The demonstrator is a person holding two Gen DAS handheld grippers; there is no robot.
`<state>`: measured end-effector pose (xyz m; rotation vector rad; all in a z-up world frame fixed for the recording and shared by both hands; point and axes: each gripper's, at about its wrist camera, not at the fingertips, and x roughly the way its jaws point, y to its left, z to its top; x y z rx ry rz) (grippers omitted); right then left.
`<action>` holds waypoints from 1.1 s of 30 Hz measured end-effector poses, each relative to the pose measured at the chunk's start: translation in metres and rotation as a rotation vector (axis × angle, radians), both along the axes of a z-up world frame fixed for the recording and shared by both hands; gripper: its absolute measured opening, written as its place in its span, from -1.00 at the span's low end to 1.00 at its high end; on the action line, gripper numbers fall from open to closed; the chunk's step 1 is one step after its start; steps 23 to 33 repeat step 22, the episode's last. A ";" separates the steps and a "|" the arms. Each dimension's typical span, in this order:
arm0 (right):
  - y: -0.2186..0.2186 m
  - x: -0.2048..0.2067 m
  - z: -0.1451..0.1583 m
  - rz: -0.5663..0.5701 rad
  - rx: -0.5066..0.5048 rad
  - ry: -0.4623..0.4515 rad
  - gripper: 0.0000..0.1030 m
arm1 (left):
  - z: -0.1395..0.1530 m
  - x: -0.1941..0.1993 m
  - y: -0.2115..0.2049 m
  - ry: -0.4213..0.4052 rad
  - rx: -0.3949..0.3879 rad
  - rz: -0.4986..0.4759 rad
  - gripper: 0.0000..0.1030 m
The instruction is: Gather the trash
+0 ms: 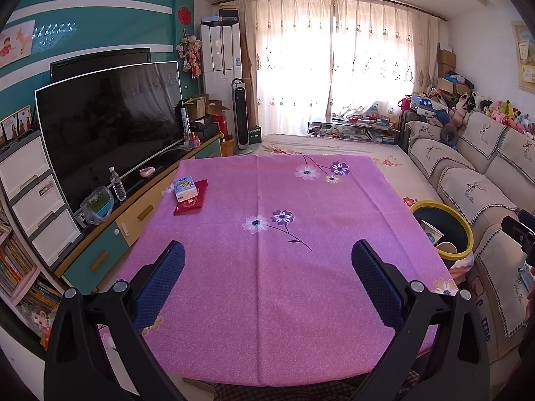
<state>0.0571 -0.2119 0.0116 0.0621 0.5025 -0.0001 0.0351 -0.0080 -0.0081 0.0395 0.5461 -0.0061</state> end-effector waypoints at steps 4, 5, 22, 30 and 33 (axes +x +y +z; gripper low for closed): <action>0.000 0.000 0.000 0.000 0.001 0.000 0.87 | -0.002 0.001 0.000 0.005 0.001 -0.001 0.91; 0.000 0.000 0.000 0.000 0.001 0.000 0.87 | -0.002 0.002 0.000 0.007 0.000 -0.003 0.91; 0.018 0.061 -0.021 0.058 0.030 0.057 0.87 | -0.036 0.106 0.012 0.125 0.011 -0.016 0.91; 0.018 0.061 -0.021 0.058 0.030 0.057 0.87 | -0.036 0.106 0.012 0.125 0.011 -0.016 0.91; 0.018 0.061 -0.021 0.058 0.030 0.057 0.87 | -0.036 0.106 0.012 0.125 0.011 -0.016 0.91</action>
